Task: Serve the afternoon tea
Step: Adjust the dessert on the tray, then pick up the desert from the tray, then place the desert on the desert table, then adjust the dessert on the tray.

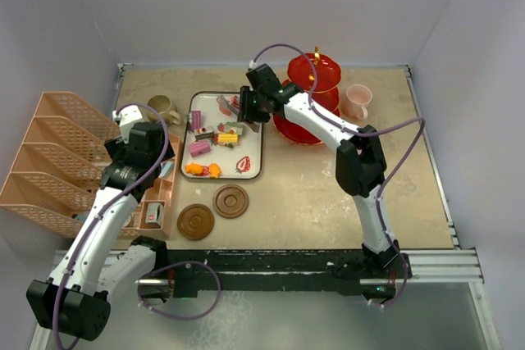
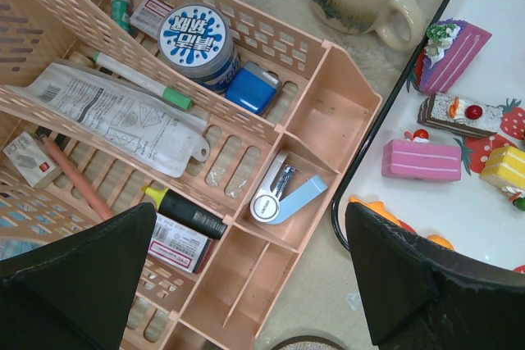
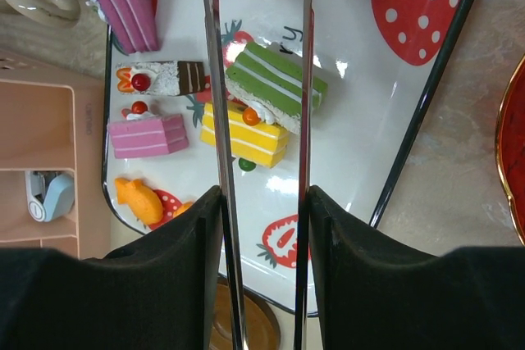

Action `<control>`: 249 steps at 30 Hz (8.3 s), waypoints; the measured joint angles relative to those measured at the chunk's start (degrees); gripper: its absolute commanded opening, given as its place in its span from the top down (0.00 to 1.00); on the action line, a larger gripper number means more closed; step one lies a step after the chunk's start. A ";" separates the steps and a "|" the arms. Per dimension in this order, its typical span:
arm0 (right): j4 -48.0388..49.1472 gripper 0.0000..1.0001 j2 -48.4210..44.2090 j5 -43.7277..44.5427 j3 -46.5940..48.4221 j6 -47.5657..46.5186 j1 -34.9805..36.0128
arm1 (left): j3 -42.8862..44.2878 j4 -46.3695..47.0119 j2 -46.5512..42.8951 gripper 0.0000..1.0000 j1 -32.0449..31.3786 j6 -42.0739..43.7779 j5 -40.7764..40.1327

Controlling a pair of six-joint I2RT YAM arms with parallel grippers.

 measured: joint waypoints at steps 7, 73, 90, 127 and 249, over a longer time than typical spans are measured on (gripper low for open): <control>0.11 0.53 1.64 -0.37 2.73 0.24 -0.02 | 0.00 0.00 0.00 0.05 0.00 0.02 0.00; -9.81 0.64 8.07 10.69 13.92 -6.93 4.90 | 0.00 0.35 0.55 0.05 0.00 0.07 -0.02; -3.15 0.65 -12.07 10.03 -7.61 -5.49 4.90 | 0.00 0.33 0.63 0.05 0.00 0.07 0.00; -5.70 0.65 -59.80 4.52 -52.52 7.37 4.90 | 0.00 0.37 1.84 0.05 0.00 0.15 2.08; 8.09 0.62 -6.71 -2.19 -5.03 -1.77 11.91 | -0.02 0.76 0.33 0.06 0.00 0.46 0.48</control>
